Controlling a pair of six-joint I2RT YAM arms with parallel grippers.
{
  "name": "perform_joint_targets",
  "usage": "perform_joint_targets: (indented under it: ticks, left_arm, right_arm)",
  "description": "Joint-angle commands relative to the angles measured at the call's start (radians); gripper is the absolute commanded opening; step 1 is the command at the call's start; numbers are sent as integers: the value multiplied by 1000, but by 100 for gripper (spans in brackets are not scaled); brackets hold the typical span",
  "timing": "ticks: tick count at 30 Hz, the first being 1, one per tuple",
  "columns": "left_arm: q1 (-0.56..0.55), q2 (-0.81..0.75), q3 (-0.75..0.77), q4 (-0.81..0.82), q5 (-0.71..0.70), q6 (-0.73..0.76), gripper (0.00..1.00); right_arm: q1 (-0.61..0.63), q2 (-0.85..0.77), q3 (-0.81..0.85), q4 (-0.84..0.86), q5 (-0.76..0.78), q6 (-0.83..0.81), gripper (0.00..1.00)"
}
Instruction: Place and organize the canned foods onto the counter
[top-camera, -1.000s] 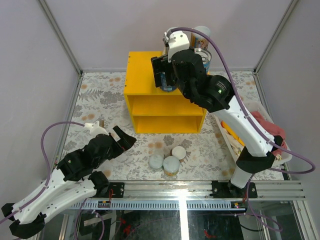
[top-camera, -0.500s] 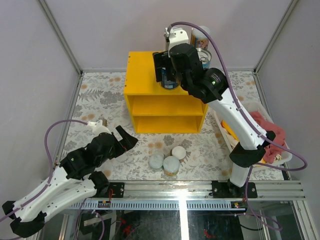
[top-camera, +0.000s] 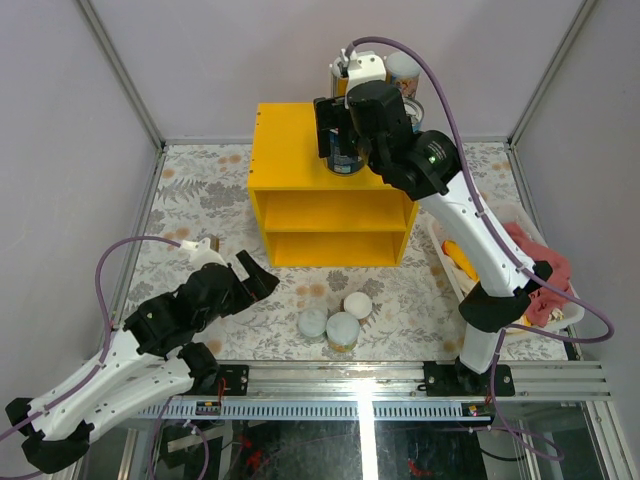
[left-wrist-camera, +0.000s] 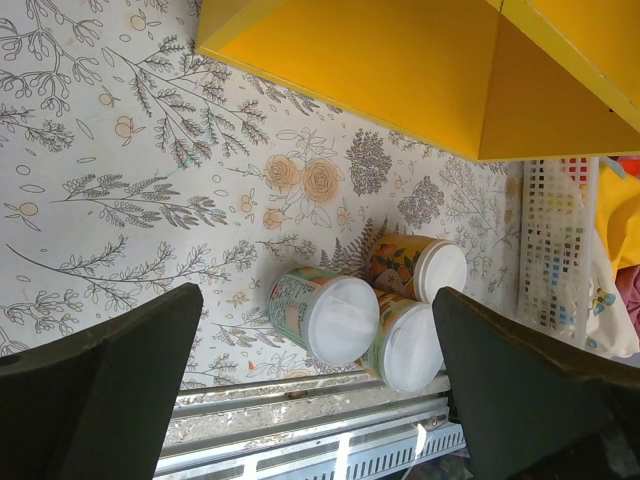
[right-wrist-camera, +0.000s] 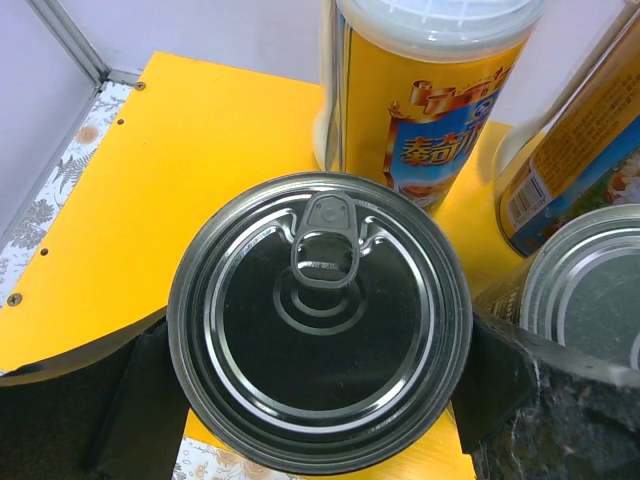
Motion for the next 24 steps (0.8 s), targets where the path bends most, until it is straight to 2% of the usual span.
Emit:
perform_joint_targets:
  ticks: [1, 11, 24]
  left_arm:
    - [6, 3, 4, 58, 9, 25, 100]
    - [6, 0, -8, 63, 10, 19, 100]
    - [5, -3, -32, 86, 26, 1, 100]
  right_arm:
    - [-30, -27, 38, 139, 0, -2, 0]
    - [-41, -22, 24, 141, -26, 2, 11]
    - [-40, -62, -10, 149, -94, 10, 49]
